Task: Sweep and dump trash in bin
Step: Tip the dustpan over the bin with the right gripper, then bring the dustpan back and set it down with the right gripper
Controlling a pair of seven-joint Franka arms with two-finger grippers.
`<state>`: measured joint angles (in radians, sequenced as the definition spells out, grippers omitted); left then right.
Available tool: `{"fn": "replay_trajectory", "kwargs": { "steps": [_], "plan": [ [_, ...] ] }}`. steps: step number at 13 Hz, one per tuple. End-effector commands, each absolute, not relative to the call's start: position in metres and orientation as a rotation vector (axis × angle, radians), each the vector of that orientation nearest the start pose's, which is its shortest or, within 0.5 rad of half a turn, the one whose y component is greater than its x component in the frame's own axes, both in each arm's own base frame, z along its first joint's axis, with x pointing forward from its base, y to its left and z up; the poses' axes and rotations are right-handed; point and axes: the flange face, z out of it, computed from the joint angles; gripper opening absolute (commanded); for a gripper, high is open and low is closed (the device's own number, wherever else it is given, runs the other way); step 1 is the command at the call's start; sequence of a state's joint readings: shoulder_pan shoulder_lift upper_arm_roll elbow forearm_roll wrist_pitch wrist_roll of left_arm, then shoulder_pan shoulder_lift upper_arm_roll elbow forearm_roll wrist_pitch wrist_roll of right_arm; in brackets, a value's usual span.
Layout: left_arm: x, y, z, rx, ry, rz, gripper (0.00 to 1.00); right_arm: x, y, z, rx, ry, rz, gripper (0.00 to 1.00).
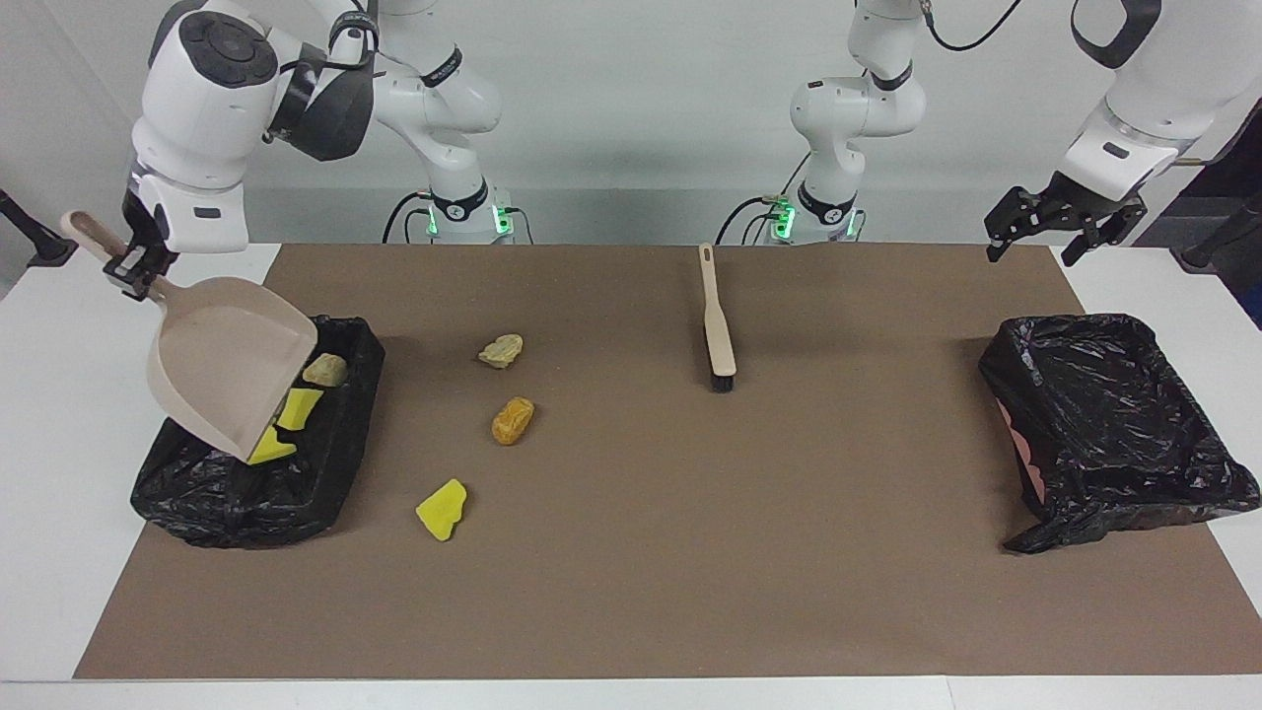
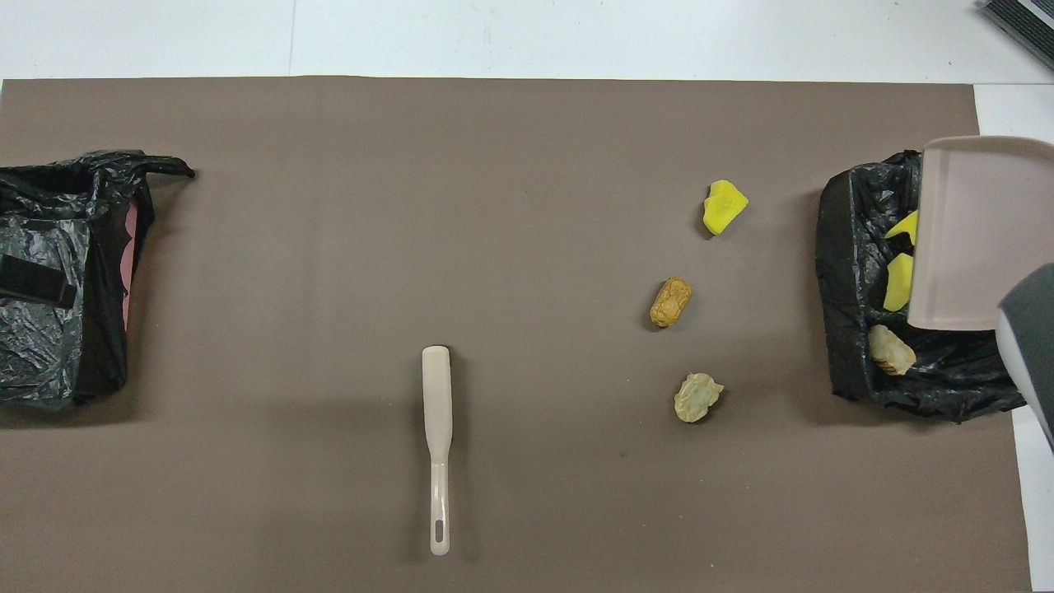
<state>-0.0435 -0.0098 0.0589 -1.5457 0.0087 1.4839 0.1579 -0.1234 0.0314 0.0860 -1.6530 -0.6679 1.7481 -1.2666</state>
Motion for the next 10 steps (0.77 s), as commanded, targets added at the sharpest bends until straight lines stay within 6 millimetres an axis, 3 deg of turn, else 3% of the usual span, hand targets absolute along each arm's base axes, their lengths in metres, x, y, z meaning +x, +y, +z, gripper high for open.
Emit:
{"fn": "replay_trajectory", "kwargs": {
  "steps": [1, 2, 5, 7, 10],
  "plan": [
    [0.539, 0.013, 0.635, -3.113, 0.215, 0.096, 1.0, 0.581, -0.041, 0.6, 2.187, 1.475, -0.294, 0.0],
    [0.539, 0.012, 0.635, -3.113, 0.217, 0.096, 1.0, 0.581, -0.029, 0.598, 2.274, 1.402, -0.236, 0.0],
    [0.539, 0.013, 0.635, -3.113, 0.215, 0.096, 1.0, 0.586, 0.033, 0.582, 2.464, 1.204, -0.109, 0.0],
    [0.539, 0.013, 0.635, -3.113, 0.215, 0.096, 1.0, 0.583, 0.083, 0.574, 2.63, 1.02, -0.017, 0.0],
    [0.539, 0.013, 0.635, -3.113, 0.215, 0.096, 1.0, 0.597, 0.178, 0.551, 2.849, 0.56, 0.033, 0.0]
  ]
}}
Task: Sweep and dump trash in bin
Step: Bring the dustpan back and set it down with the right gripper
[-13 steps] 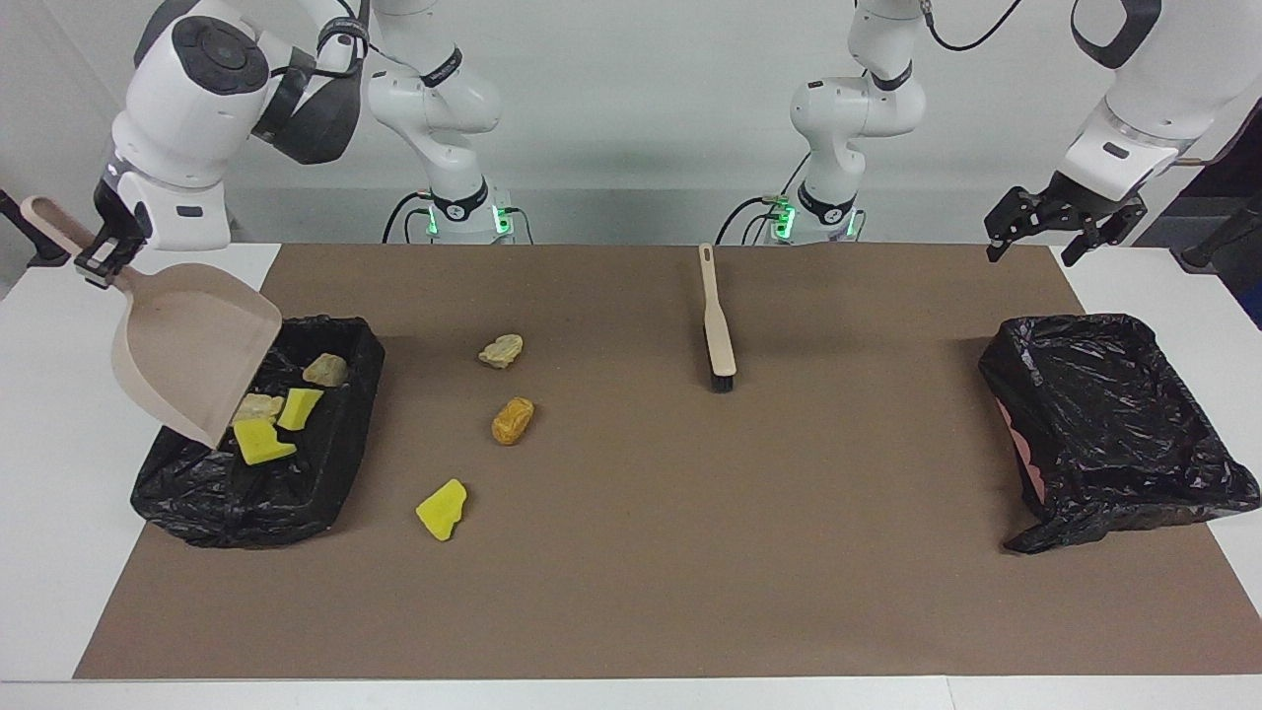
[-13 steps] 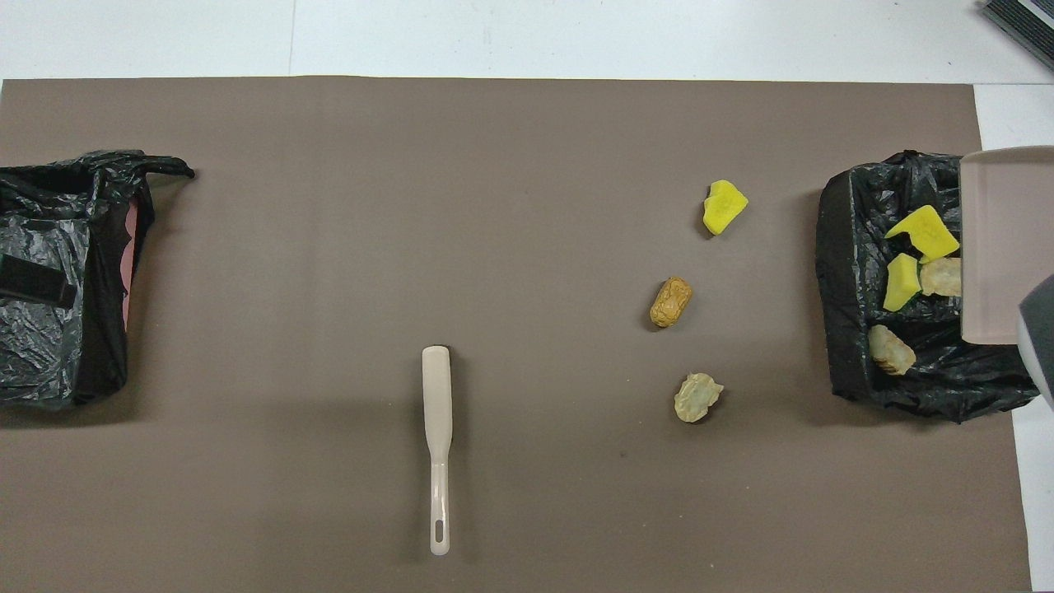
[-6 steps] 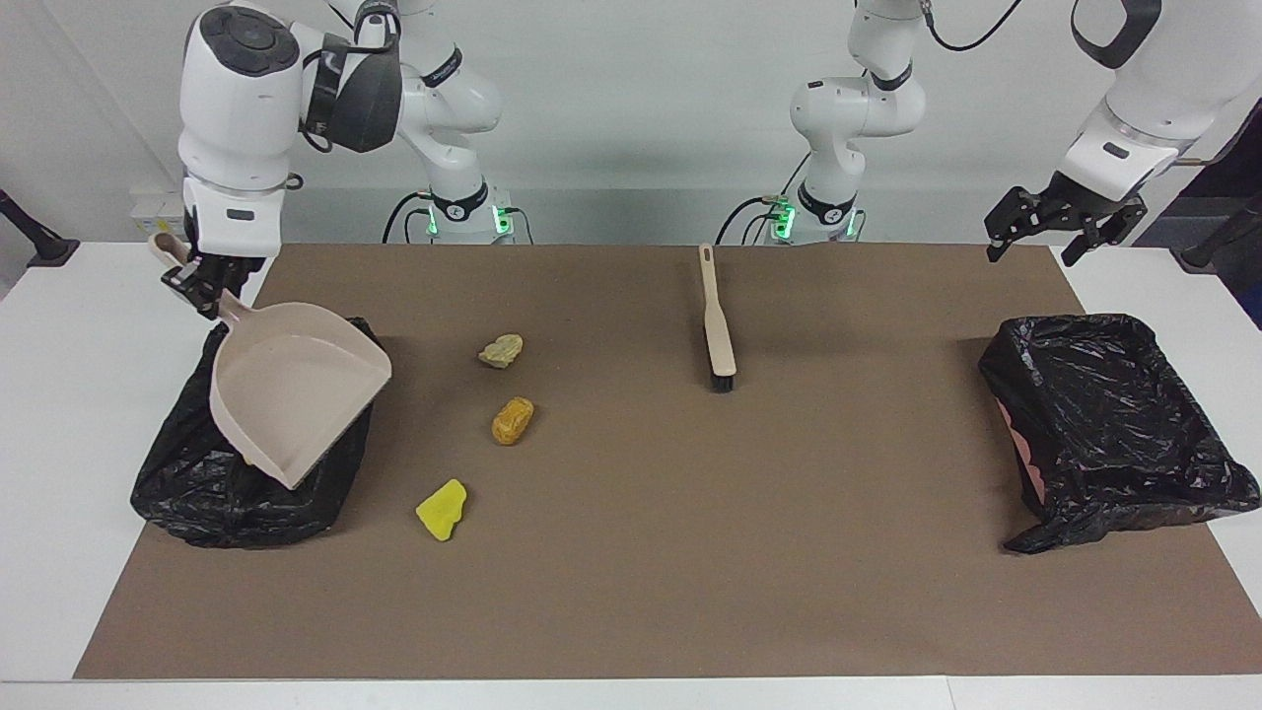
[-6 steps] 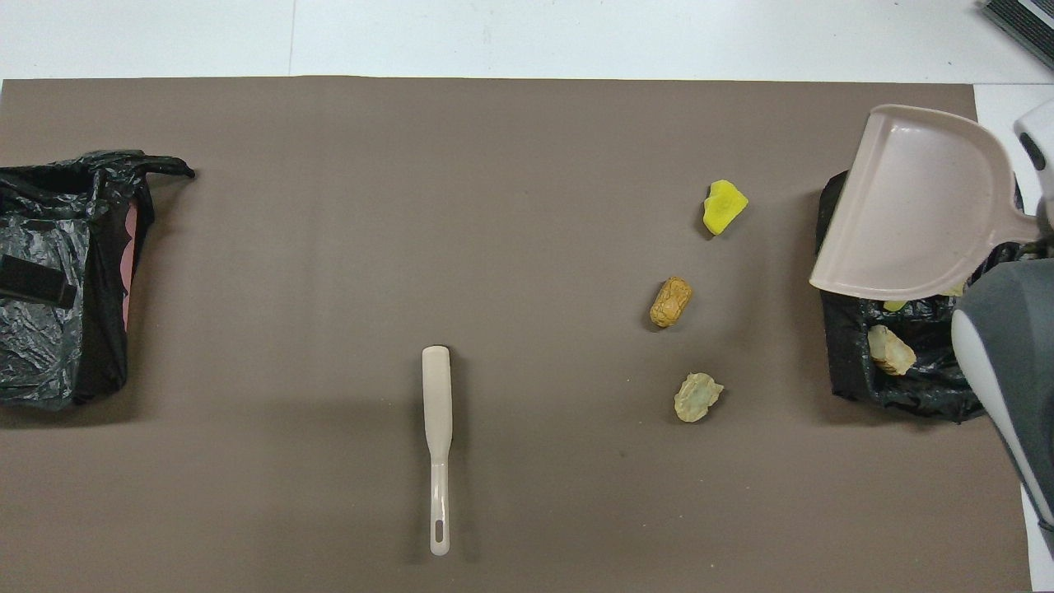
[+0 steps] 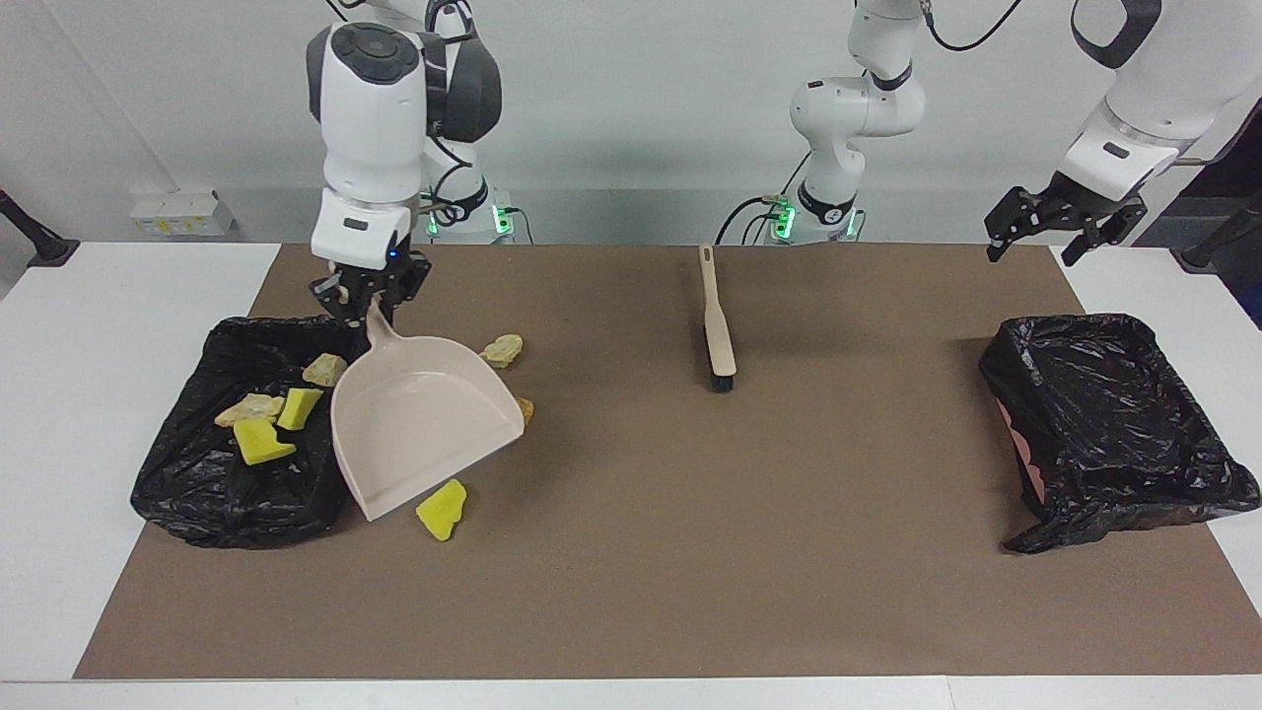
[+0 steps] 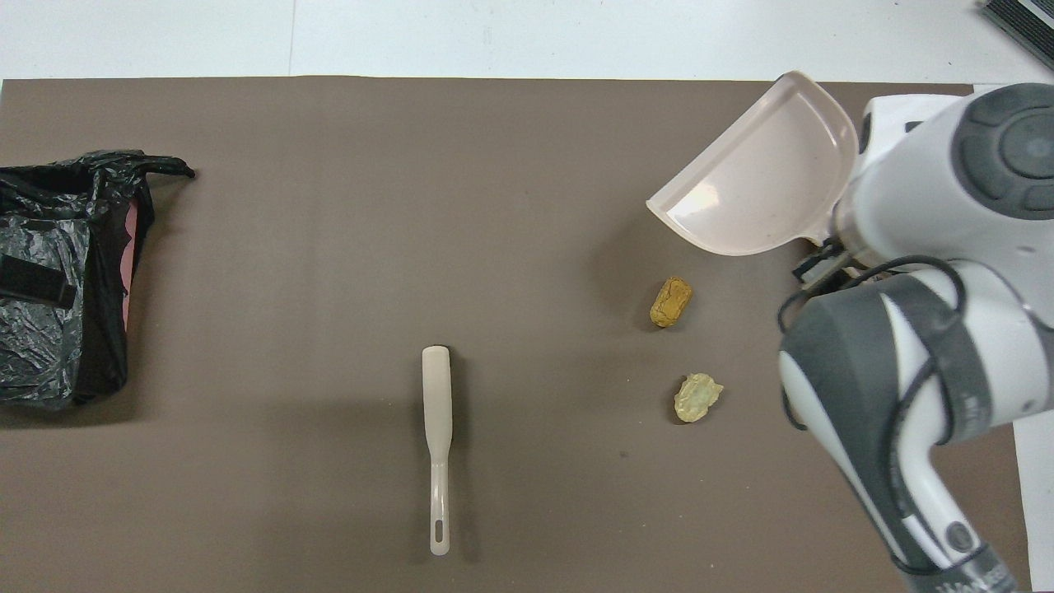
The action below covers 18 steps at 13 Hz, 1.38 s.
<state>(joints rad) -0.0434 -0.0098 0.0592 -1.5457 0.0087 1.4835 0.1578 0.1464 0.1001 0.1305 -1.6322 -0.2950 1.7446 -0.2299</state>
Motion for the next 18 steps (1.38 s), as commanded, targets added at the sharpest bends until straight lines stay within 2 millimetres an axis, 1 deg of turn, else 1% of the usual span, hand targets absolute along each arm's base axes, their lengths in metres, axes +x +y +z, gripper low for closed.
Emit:
{"fn": "replay_trajectory", "kwargs": {
  "steps": [1, 2, 3, 4, 5, 6, 7, 9, 10, 11, 12, 13, 14, 15, 17, 18],
  "plan": [
    [0.539, 0.013, 0.635, -3.113, 0.215, 0.096, 1.0, 0.605, 0.207, 0.547, -3.311, -0.53, -0.05, 0.0],
    [0.539, 0.013, 0.635, -3.113, 0.217, 0.097, 1.0, 0.612, 0.234, 0.54, -3.278, -0.378, -0.053, 0.0],
    [0.539, 0.013, 0.635, -3.113, 0.215, 0.096, 1.0, 0.619, 0.256, 0.537, -3.232, -0.261, -0.056, 0.0],
    [0.539, 0.013, 0.635, -3.113, 0.215, 0.096, 1.0, 0.621, 0.28, 0.533, -3.197, -0.194, -0.055, 0.0],
    [0.539, 0.013, 0.635, -3.113, 0.217, 0.097, 1.0, 0.622, 0.303, 0.525, -3.188, -0.157, -0.063, 0.0],
    [0.539, 0.013, 0.635, -3.113, 0.217, 0.097, 1.0, 0.622, 0.325, 0.514, -3.181, -0.118, -0.064, 0.0],
    [0.539, 0.013, 0.635, -3.113, 0.217, 0.097, 1.0, 0.623, 0.342, 0.505, -3.167, -0.072, -0.08, 0.0],
    [0.539, 0.013, 0.635, -3.113, 0.217, 0.097, 1.0, 0.618, 0.384, 0.472, -3.159, -0.007, -0.095, 0.0],
    [0.539, 0.013, 0.635, -3.113, 0.217, 0.097, 1.0, 0.619, 0.397, 0.464, -3.148, 0.02, -0.106, 0.0],
    [0.539, 0.013, 0.635, -3.113, 0.215, 0.096, 1.0, 0.616, 0.415, 0.454, -3.145, 0.025, -0.108, 0.0],
    [0.539, 0.013, 0.635, -3.113, 0.215, 0.096, 1.0, 0.614, 0.432, 0.44, -3.143, 0.036, -0.113, 0.0],
    [0.539, 0.013, 0.635, -3.113, 0.217, 0.097, 1.0, 0.614, 0.44, 0.433, -3.123, 0.058, -0.133, 0.0],
    [0.539, 0.013, 0.635, -3.113, 0.217, 0.097, 1.0, 0.609, 0.455, 0.421, -3.113, 0.037, -0.143, 0.0],
    [0.539, 0.013, 0.635, -3.113, 0.215, 0.096, 1.0, 0.609, 0.461, 0.411, -3.107, 0.042, -0.144, 0.0],
    [0.539, 0.013, 0.635, -3.113, 0.215, 0.096, 1.0, 0.607, 0.473, 0.411, -3.057, 0.04, -0.177, 0.0],
    [0.539, 0.013, 0.635, -3.112, 0.215, 0.097, 1.0, 0.605, 0.476, 0.411, -3.046, 0.033, -0.177, 0.0]
  ]
}}
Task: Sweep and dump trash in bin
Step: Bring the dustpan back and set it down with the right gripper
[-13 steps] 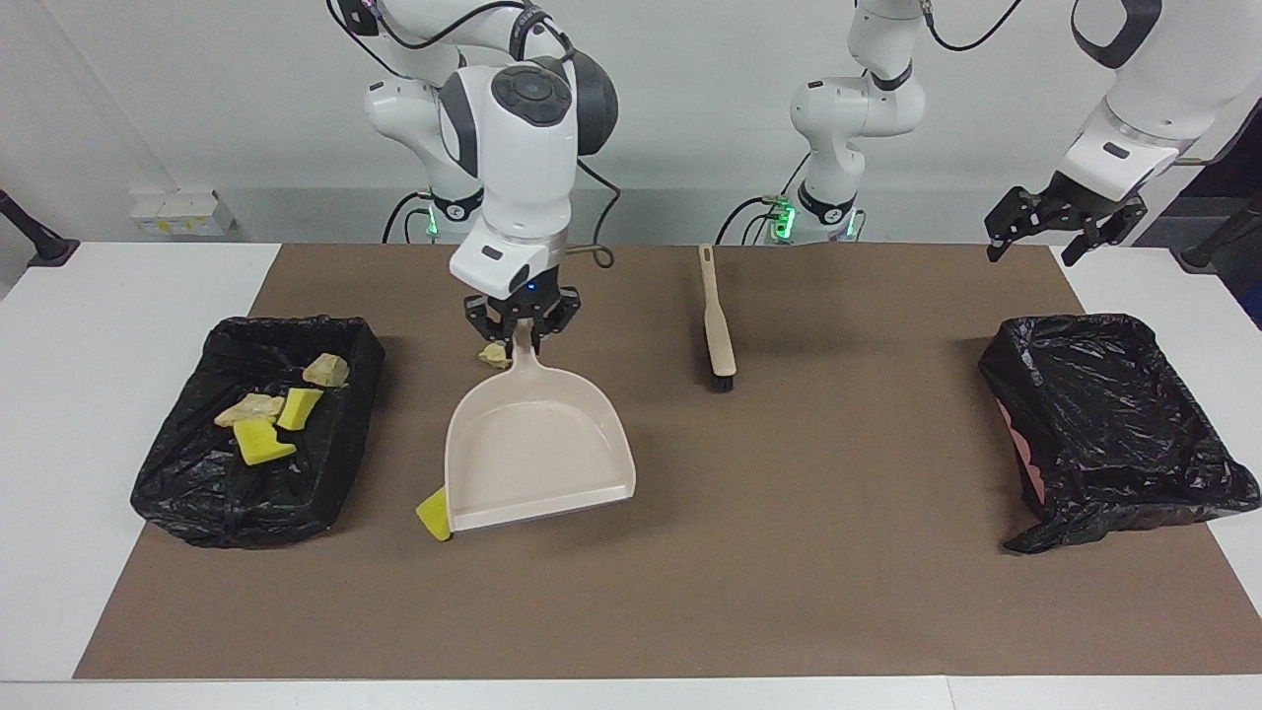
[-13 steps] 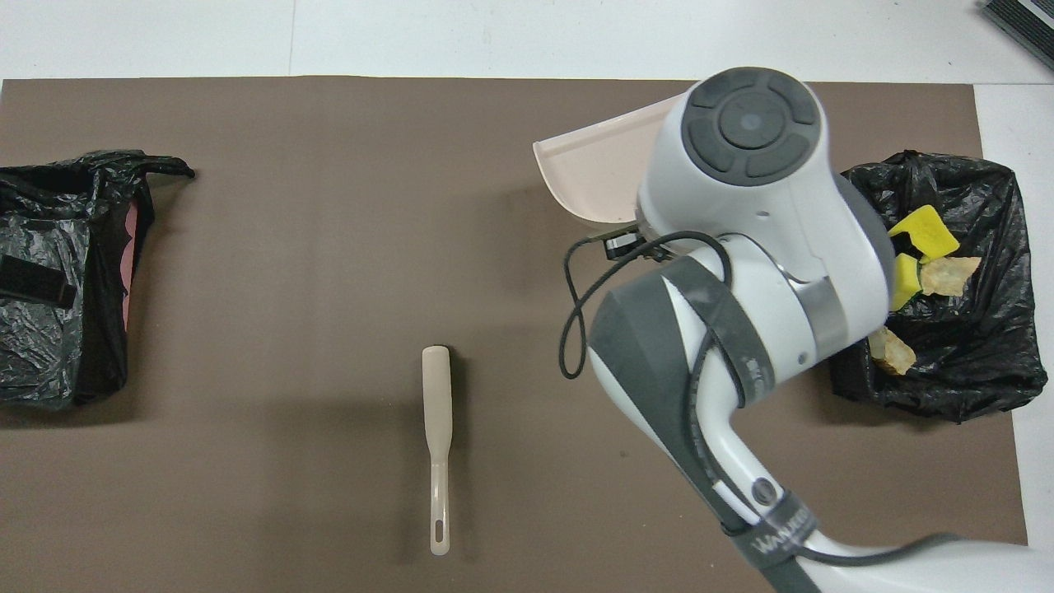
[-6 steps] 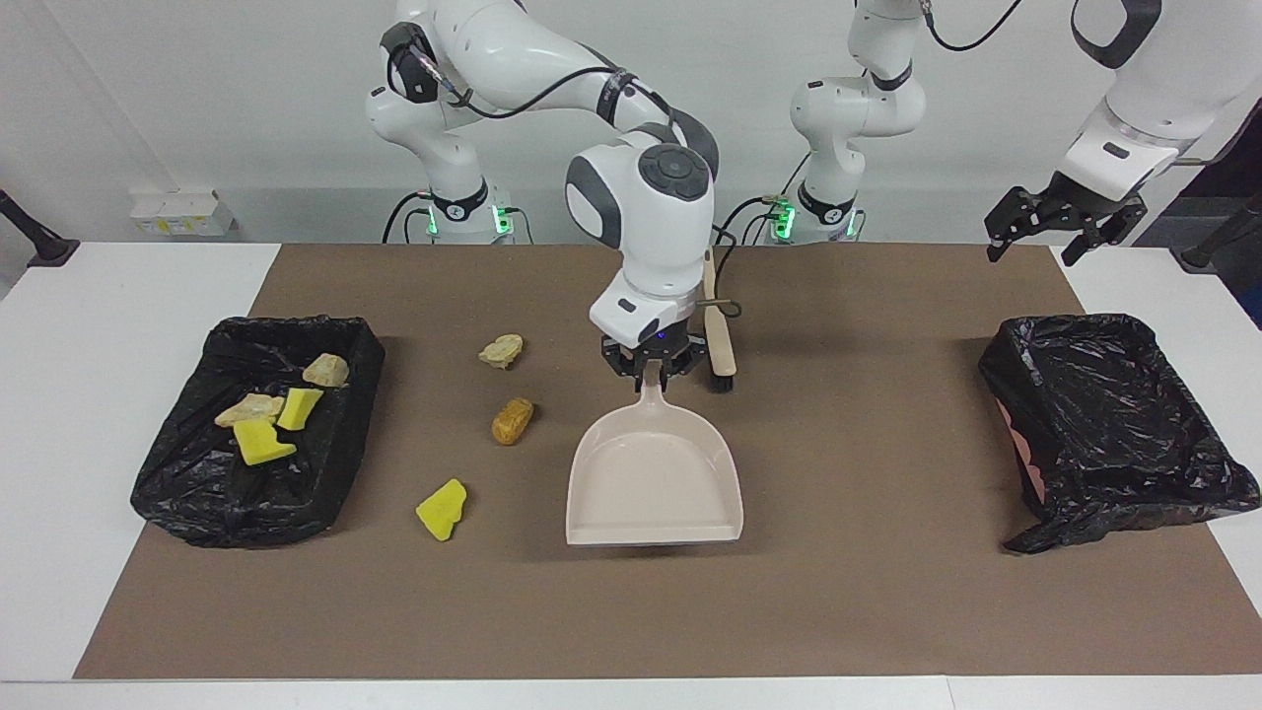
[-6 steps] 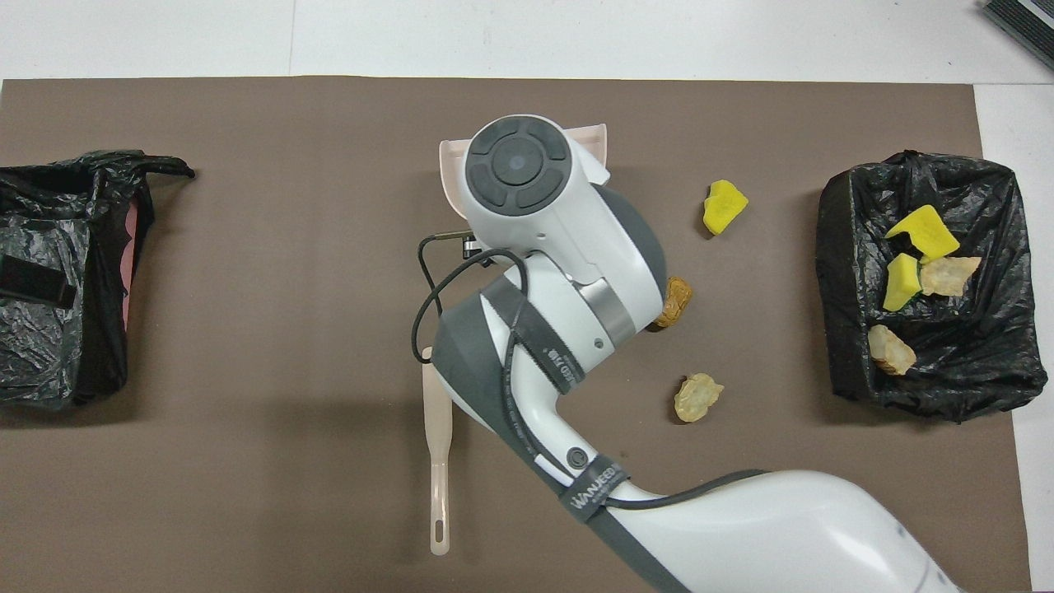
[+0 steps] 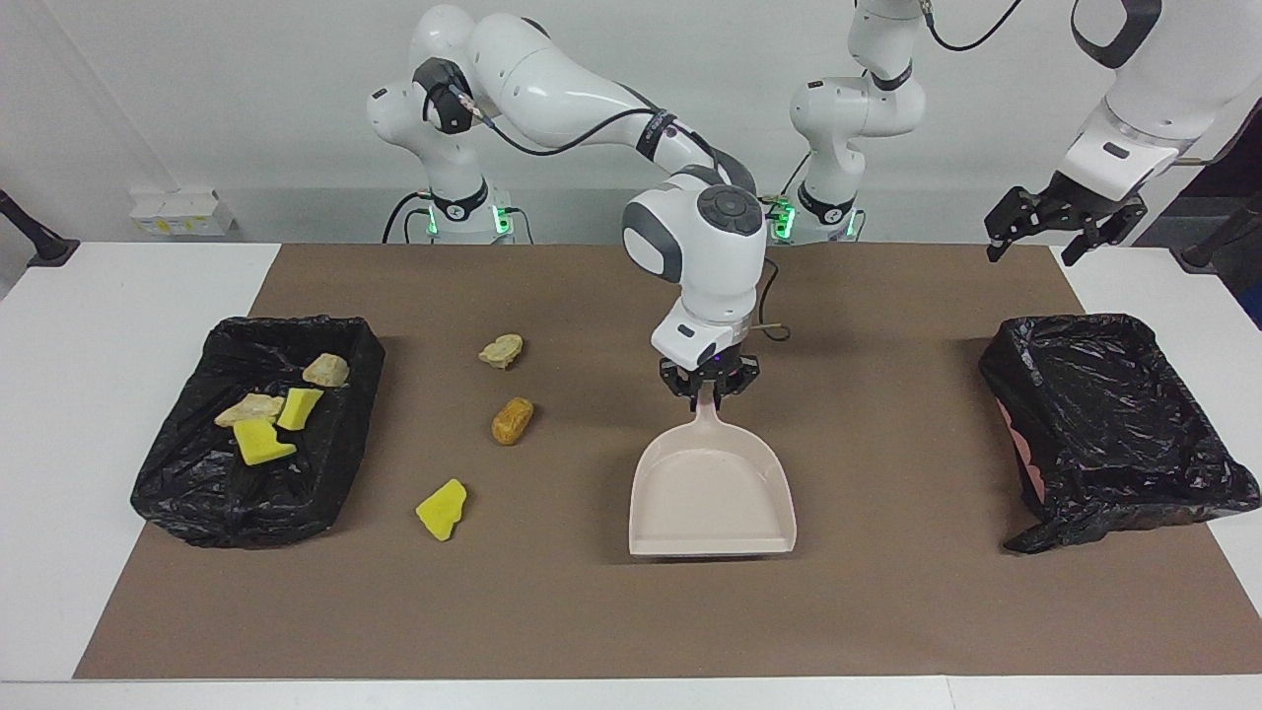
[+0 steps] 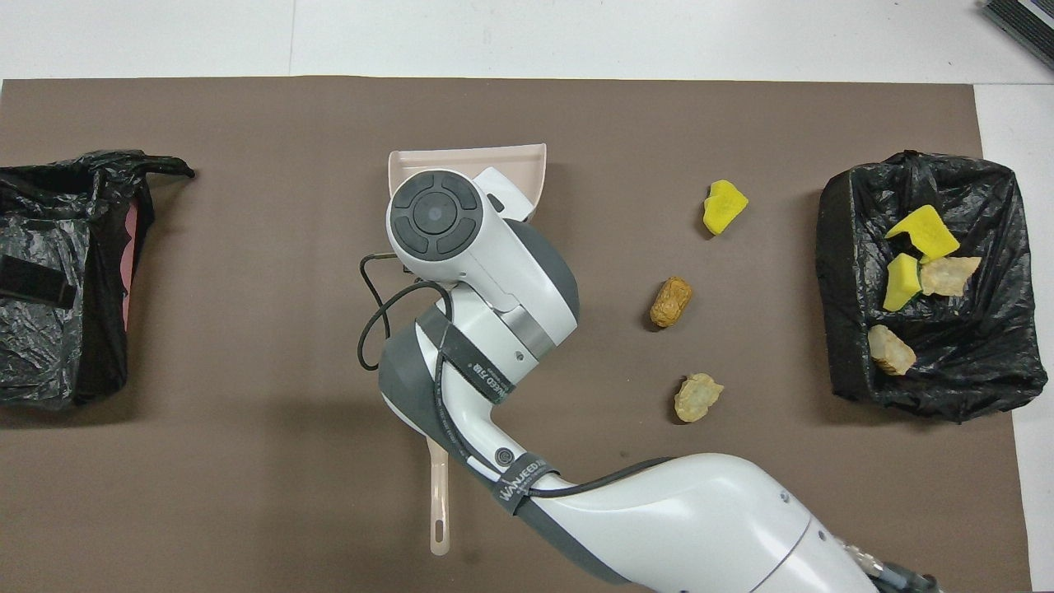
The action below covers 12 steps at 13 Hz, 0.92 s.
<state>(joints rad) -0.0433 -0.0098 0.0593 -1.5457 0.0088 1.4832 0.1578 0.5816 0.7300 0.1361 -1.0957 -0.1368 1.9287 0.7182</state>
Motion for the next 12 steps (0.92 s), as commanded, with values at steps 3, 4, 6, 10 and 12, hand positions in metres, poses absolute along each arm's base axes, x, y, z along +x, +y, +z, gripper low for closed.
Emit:
{"fn": "replay_trajectory", "kwargs": {
  "steps": [3, 4, 6, 10, 12],
  "plan": [
    [0.539, 0.013, 0.635, -3.113, 0.217, 0.097, 1.0, 0.609, 0.476, 0.408, -3.023, 0.034, -0.189, 0.0],
    [0.539, 0.013, 0.635, -3.113, 0.217, 0.097, 1.0, 0.607, 0.486, 0.391, -3.015, 0.021, -0.196, 0.0],
    [0.539, 0.013, 0.635, -3.113, 0.215, 0.096, 1.0, 0.607, 0.488, 0.383, -3.015, 0.015, -0.191, 0.0],
    [0.539, 0.013, 0.635, -3.113, 0.217, 0.097, 1.0, 0.604, 0.489, 0.367, -3.022, 0.009, -0.165, 0.0],
    [0.539, 0.013, 0.635, -3.113, 0.215, 0.096, 1.0, 0.607, 0.485, 0.367, -3.017, 0.021, -0.163, 0.07]
  ]
}}
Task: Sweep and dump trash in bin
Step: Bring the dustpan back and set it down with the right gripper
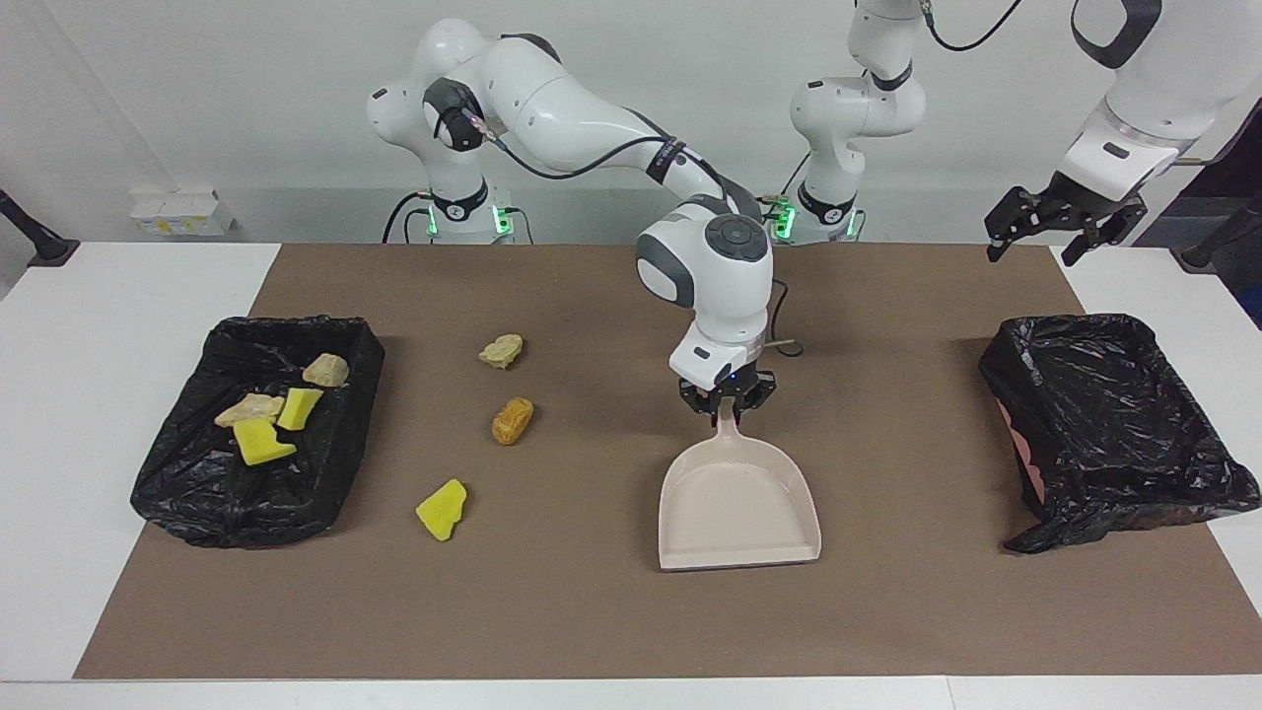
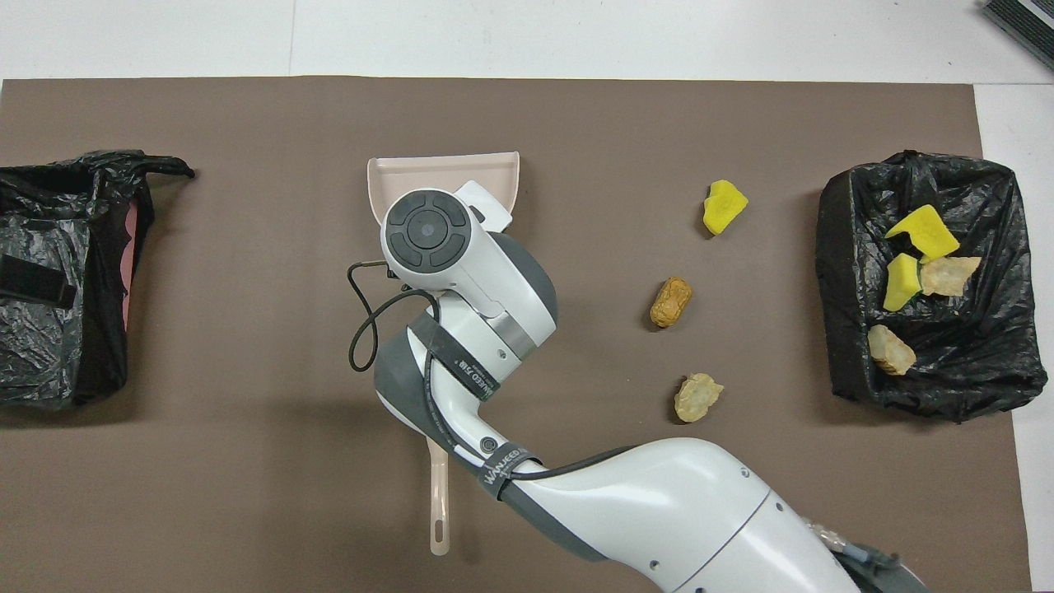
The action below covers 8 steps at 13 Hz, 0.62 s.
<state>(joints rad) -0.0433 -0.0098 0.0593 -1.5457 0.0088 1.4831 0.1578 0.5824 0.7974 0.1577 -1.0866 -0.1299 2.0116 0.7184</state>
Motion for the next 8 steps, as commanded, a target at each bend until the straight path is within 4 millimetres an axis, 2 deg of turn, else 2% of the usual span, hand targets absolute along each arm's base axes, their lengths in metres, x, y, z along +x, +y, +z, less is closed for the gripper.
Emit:
{"fn": "replay_trajectory", "kwargs": {
  "steps": [1, 4, 6, 8],
  "plan": [
    [0.539, 0.013, 0.635, -3.113, 0.217, 0.097, 1.0, 0.606, 0.486, 0.367, -3.014, 0.022, -0.159, 0.1],
    [0.539, 0.013, 0.635, -3.113, 0.217, 0.097, 1.0, 0.606, 0.486, 0.366, -3.013, 0.026, -0.159, 0.25],
    [0.539, 0.013, 0.635, -3.113, 0.217, 0.097, 1.0, 0.604, 0.483, 0.359, -3.027, 0.025, -0.139, 0.34],
    [0.539, 0.013, 0.636, -3.113, 0.217, 0.094, 1.0, 0.604, 0.48, 0.356, -3.023, 0.007, -0.147, 0.36]
  ]
}}
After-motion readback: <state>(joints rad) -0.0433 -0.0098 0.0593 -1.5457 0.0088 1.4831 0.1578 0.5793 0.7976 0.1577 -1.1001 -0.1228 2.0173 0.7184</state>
